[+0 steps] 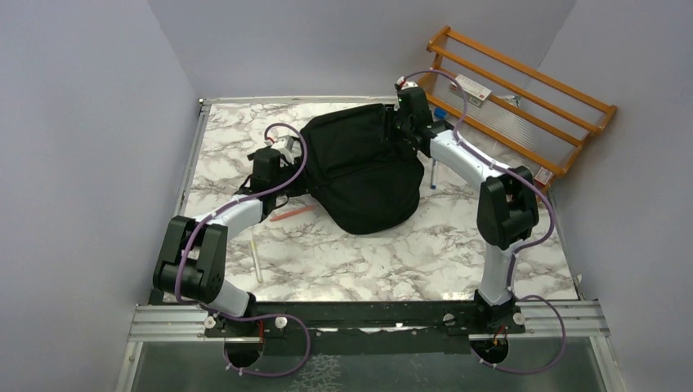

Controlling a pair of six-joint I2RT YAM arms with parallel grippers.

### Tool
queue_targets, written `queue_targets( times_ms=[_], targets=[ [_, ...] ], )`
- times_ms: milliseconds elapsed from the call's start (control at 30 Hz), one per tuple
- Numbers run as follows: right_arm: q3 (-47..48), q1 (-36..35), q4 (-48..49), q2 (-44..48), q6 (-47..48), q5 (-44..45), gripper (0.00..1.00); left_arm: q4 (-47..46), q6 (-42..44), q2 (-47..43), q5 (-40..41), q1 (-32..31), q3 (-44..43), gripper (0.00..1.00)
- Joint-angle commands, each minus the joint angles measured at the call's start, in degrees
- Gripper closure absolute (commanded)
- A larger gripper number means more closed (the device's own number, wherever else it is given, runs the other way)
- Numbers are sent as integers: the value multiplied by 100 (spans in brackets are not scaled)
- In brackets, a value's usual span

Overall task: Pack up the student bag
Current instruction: Unzip the student bag at the center of the board.

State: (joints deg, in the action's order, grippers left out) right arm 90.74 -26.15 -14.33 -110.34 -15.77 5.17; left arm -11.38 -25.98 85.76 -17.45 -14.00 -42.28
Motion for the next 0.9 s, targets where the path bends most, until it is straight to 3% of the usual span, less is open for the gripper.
queue_targets(
  times_ms=[0,500,867],
  targets=[
    [521,188,-399,-491,109,-276,53,37,18,-114,36,-50,12,54],
    [1354,356,-503,-1348,297,-649,59,30,5,-11,-44,-156,-46,54],
    [1291,356,-625,-1418,387,-539,61,13,23,53,-77,-165,-69,54]
  ],
)
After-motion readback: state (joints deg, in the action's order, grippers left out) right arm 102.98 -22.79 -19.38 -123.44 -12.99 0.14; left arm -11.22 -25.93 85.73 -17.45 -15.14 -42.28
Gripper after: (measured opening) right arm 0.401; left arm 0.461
